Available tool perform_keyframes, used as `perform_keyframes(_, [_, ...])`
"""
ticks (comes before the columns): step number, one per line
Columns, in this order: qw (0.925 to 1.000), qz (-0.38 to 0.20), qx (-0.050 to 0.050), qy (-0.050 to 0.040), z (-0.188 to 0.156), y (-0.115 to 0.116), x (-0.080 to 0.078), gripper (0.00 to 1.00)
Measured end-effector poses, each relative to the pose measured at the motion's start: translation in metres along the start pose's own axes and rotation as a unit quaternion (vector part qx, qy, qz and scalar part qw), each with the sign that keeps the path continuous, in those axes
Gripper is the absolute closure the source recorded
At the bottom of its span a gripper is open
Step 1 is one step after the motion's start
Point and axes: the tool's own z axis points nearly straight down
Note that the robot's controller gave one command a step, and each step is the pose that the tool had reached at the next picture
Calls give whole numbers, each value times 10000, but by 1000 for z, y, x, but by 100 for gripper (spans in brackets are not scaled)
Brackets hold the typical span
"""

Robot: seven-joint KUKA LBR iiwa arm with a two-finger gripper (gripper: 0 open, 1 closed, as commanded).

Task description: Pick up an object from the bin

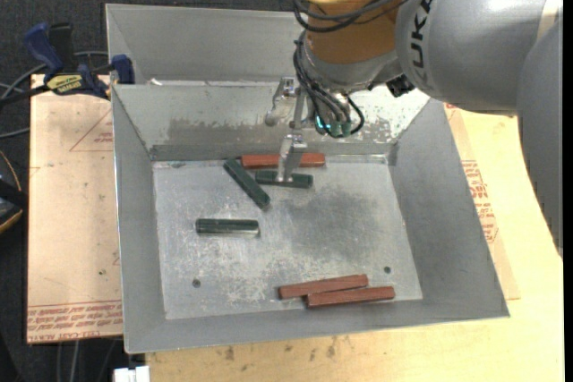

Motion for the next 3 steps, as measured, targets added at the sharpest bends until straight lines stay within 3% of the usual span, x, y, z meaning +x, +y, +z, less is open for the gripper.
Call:
perform_keyframes(1, [10000,8,-3,-41,-5,0,-1,0])
perform_keyframes(3, [9994,-332,-2,-52,108,27,15,0])
